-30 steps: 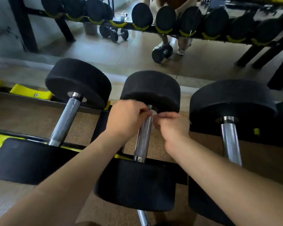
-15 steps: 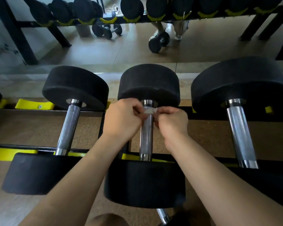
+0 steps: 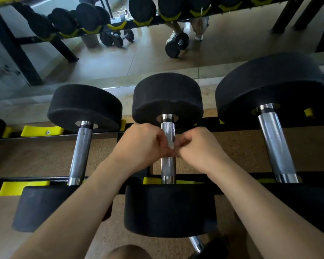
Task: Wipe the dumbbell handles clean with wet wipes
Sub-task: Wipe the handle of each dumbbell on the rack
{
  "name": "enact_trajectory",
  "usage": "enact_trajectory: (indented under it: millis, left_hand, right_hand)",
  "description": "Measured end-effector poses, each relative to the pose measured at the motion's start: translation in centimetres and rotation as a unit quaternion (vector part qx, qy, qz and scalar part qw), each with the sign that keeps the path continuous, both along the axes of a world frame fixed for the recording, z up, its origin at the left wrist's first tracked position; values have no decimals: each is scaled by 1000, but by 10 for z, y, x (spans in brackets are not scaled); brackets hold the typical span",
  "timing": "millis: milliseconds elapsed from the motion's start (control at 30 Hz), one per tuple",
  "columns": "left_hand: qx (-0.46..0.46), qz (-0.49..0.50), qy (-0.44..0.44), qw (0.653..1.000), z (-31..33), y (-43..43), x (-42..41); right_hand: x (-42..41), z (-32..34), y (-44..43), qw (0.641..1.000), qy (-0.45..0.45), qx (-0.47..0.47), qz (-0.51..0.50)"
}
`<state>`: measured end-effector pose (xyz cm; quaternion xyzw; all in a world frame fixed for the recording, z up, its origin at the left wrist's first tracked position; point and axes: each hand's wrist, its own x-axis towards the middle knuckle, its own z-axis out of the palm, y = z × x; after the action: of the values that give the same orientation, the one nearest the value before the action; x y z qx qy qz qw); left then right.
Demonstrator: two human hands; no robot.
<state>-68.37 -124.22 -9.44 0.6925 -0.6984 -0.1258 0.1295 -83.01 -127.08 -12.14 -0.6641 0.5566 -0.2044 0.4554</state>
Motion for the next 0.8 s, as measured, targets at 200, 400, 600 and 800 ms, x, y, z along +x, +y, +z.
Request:
enact_trajectory:
  millis: [200, 400, 600, 800]
  left_hand:
    - [-69, -24, 50, 996, -6, -1, 3]
    - [121, -71, 40, 989, -2, 20, 7]
    - [-14, -15, 44, 999, -14, 19, 11]
    - [44, 78, 259, 962, -16, 30, 14]
  right_hand:
    - [10, -1, -7, 994, -74, 0, -78]
    - [-4, 14, 10, 977, 114, -45, 172]
    - [-1, 22, 2, 936, 181, -170, 249]
    - [13, 17, -20, 939, 107, -276, 176]
